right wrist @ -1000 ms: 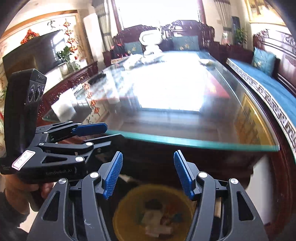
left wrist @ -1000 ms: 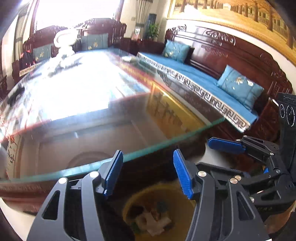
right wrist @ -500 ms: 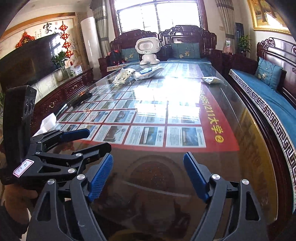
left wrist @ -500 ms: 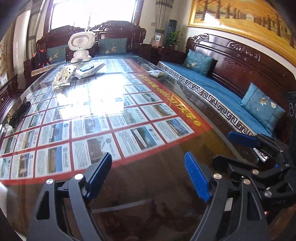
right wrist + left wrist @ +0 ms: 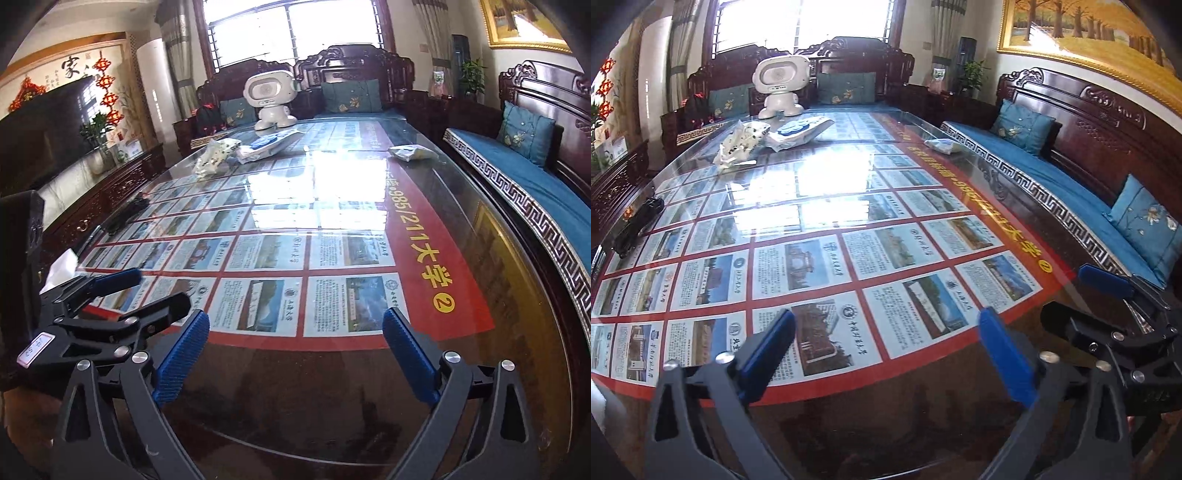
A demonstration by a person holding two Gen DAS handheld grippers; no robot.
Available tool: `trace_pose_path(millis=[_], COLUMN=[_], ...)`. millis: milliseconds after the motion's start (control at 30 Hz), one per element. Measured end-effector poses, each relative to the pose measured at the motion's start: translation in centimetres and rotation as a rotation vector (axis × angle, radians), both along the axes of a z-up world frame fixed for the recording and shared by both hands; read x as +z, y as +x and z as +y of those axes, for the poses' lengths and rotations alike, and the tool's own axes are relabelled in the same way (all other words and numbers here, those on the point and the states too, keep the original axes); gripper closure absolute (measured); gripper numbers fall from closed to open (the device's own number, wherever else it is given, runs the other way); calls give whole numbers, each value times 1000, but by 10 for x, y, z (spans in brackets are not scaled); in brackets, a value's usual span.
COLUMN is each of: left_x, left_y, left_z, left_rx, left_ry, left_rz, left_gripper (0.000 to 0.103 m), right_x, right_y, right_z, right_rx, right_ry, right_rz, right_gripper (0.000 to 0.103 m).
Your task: Collect trash
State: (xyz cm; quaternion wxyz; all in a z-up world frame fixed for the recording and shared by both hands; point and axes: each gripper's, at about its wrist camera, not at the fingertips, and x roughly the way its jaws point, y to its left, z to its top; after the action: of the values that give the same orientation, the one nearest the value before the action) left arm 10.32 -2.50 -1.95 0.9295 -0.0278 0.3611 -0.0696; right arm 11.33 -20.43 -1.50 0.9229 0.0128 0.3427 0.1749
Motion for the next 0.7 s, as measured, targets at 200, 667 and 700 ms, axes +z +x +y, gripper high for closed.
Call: trace_pose_path(millis=[200,667,700], left_x=[-6,1,2], left_y=[2,-13,-14], left_z=[7,13,13], left_rx=[81,107,98], left_ry=[16,-2,-10], left_rz=[19,21,24], left_gripper=[4,4,4], right_x=[-4,-2,0], right_y=[1,-7,-7], right_z=[6,8,6], right_rx=[-59,-28,-26], right_ry=[-13,4,11], right_rz=[-14,17,17], right_gripper=[9,9,8])
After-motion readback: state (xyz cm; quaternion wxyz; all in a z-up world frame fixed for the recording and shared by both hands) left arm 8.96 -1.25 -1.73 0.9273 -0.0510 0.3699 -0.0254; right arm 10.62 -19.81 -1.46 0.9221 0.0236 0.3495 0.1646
